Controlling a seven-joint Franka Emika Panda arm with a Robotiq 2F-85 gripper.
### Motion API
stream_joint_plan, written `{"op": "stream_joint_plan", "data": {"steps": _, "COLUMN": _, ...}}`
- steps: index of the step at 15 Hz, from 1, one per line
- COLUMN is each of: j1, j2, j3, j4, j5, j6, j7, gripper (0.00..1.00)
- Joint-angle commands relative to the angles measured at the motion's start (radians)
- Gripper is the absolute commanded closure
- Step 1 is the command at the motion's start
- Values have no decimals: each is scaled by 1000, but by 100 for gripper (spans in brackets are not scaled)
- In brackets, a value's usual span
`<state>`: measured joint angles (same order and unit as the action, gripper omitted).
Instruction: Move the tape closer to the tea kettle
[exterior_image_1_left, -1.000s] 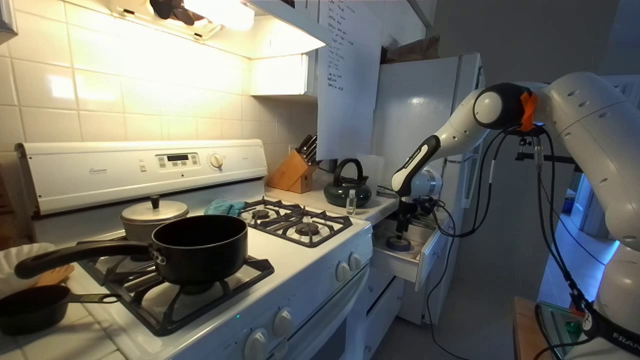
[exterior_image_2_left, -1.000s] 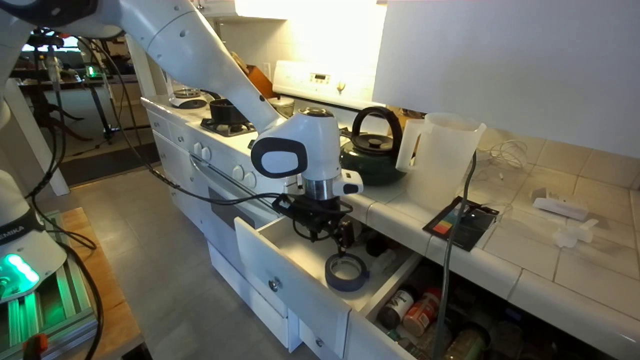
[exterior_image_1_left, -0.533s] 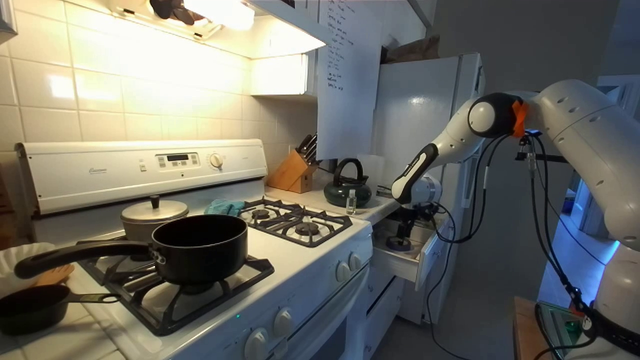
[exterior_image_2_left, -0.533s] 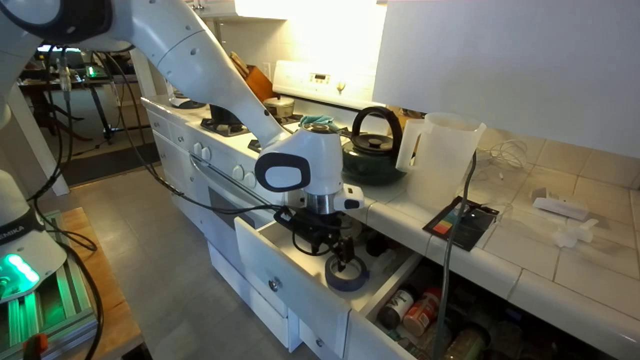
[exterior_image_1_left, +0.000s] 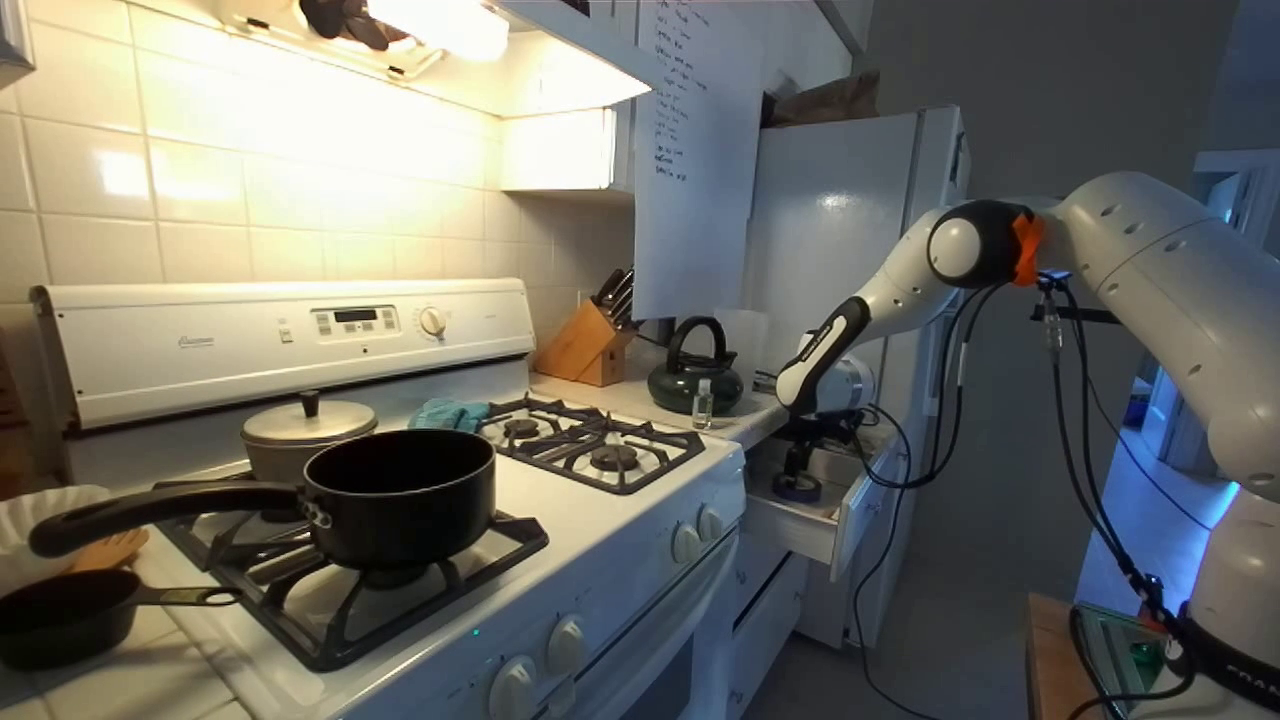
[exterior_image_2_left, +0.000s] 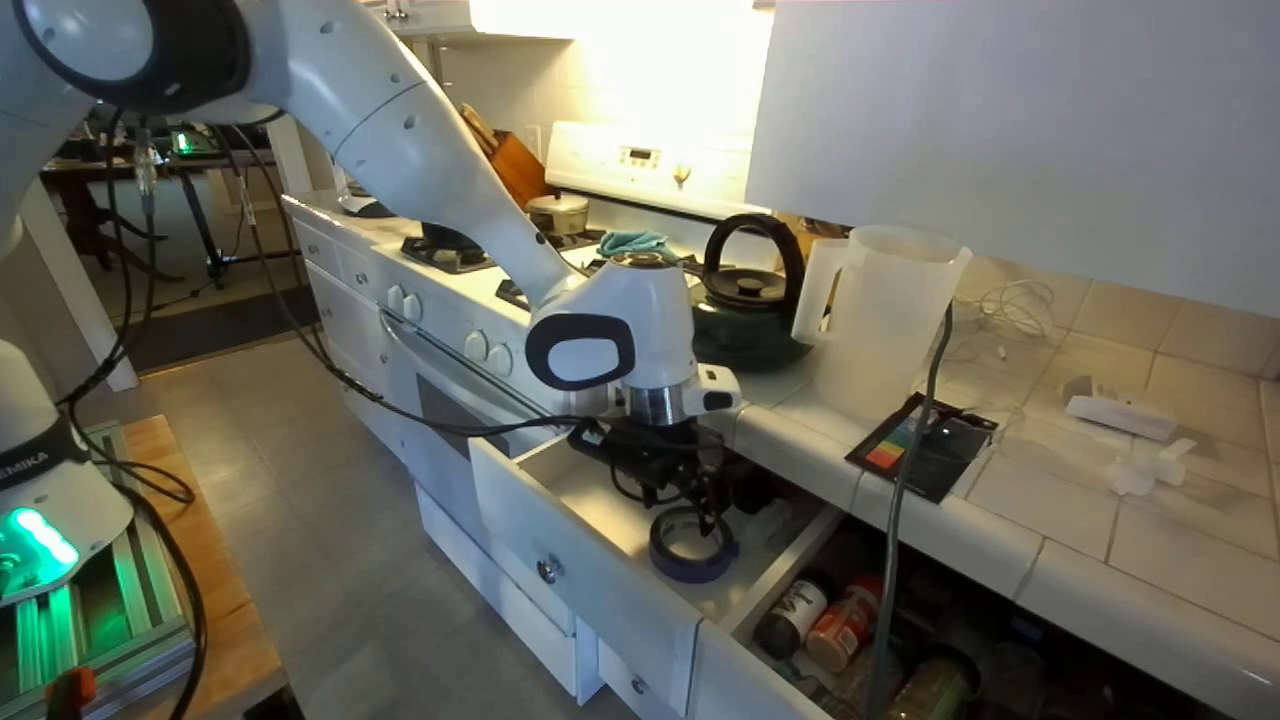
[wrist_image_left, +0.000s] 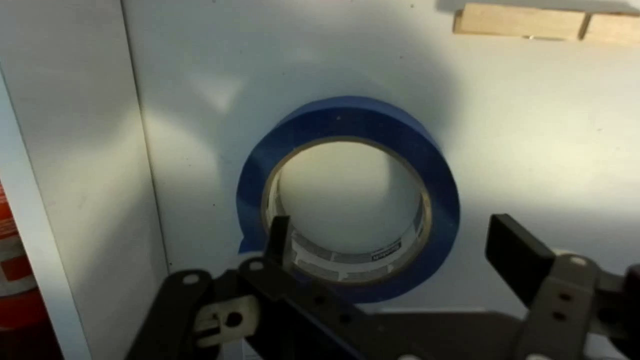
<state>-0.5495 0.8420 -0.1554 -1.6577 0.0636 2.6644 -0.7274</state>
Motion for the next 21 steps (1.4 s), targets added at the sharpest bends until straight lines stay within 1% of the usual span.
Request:
{"op": "stream_joint_plan", "data": {"steps": 1, "j1": -23, "j2": 22, "j3": 34, "j4": 20, "j5": -44, "j6": 18, "j7": -4, "gripper": 0}}
{"op": "stream_joint_plan", "data": {"steps": 4, "j1": -23, "j2": 25, "j3": 45, "j4": 14, "j5": -53, "j6": 17, "j7": -6, "gripper": 0}}
{"op": "stream_joint_plan", "data": {"steps": 7, "j1": -22, "j2": 33, "j3": 42, "j4": 13, "j5": -60, "j6": 17, "j7": 1, "gripper": 0}}
{"op": "stream_joint_plan", "data": {"steps": 8, "j1": -21, "j2": 36, "j3": 40, "j4": 14, "j5": -60, "j6": 14, "j7": 5, "gripper": 5}}
{"op": "stream_joint_plan", "data": {"steps": 9, "j1": -23, "j2": 38, "j3": 39, "j4": 14, "j5": -59, "j6": 12, "j7": 7, "gripper": 20}}
{"op": "stream_joint_plan", "data": {"steps": 10, "j1": -24, "j2": 40, "j3": 40, "j4": 13, "j5": -59, "j6": 11, "j7": 7, "gripper": 29}}
{"op": "stream_joint_plan", "data": {"steps": 11, "j1": -25, "j2": 42, "j3": 39, "j4": 13, "j5": -59, "j6": 11, "j7": 9, "gripper": 31}}
{"op": "stream_joint_plan", "data": {"steps": 14, "j1": -29, "j2": 44, "j3": 40, "j4": 13, "j5": -59, "j6": 12, "j7": 10, "gripper": 55}}
{"op": "stream_joint_plan", "data": {"steps": 16, "j1": -29, "j2": 44, "j3": 39, "j4": 11, "j5": -60, "j6": 14, "j7": 11, "gripper": 69}}
{"op": "stream_joint_plan", "data": {"steps": 20, "j1": -23, "j2": 40, "j3": 34, "j4": 6, "j5": -62, "j6": 18, "j7": 19, "gripper": 94}}
{"op": "stream_joint_plan", "data": {"steps": 21, "j1": -18, "j2": 36, "j3": 28, "j4": 3, "j5": -63, "j6": 22, "j7": 27, "gripper": 98}}
